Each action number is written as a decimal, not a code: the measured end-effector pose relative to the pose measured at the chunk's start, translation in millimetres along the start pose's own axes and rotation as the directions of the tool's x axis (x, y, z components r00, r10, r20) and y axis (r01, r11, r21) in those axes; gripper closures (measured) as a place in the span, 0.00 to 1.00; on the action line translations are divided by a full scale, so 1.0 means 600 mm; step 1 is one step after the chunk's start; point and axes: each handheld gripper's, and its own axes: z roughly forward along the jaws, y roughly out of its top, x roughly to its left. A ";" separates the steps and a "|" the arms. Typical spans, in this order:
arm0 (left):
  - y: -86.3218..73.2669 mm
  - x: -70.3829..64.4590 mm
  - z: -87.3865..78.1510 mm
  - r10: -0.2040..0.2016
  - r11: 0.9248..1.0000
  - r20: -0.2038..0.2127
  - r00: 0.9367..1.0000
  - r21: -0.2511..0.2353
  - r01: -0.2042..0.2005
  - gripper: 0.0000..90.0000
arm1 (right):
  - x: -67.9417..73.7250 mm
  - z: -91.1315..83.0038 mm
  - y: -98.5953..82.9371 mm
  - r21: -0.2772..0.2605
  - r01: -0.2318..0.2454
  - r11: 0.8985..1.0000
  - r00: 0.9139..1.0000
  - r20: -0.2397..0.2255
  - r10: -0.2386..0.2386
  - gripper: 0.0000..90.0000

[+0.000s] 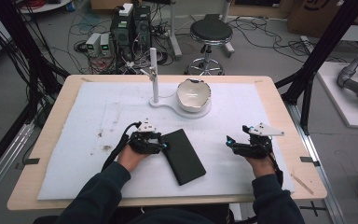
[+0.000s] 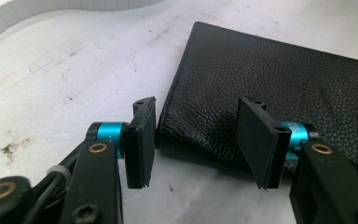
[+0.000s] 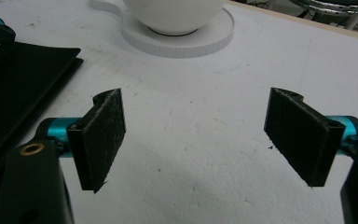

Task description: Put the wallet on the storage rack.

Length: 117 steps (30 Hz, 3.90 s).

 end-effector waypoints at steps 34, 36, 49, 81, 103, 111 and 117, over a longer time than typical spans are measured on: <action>0.006 0.079 -0.134 -0.048 0.935 -0.117 0.992 -0.355 0.003 0.27 | 0.071 0.012 0.010 -0.025 0.109 0.994 0.986 -0.123 -0.112 0.23; -0.005 0.088 -0.152 -0.057 0.932 -0.141 0.988 -0.361 0.002 0.27 | 0.083 0.018 0.010 -0.024 0.114 0.993 0.983 -0.139 -0.117 0.23; -0.026 0.118 -0.192 -0.088 0.919 -0.217 0.972 -0.394 -0.005 0.27 | 0.157 0.059 -0.001 0.047 0.177 0.983 0.966 -0.198 -0.165 0.23; -0.050 0.142 -0.198 -0.169 0.918 -0.214 0.962 -0.390 0.075 0.30 | 0.177 0.043 0.028 0.102 0.285 0.953 0.954 -0.125 -0.272 0.92; -0.052 0.146 -0.199 -0.180 0.912 -0.202 0.963 -0.402 0.086 0.32 | 0.065 -0.032 0.045 -0.029 -0.123 0.992 0.980 -0.161 0.116 0.93; -0.051 0.144 -0.199 -0.178 0.911 -0.204 0.963 -0.404 0.083 0.33 | 0.032 -0.024 0.028 -0.028 -0.170 0.985 0.983 -0.082 0.167 0.92; -0.051 0.145 -0.198 -0.179 0.911 -0.200 0.963 -0.404 0.085 0.33 | 0.020 -0.021 0.021 -0.041 -0.158 0.987 0.986 -0.069 0.155 0.90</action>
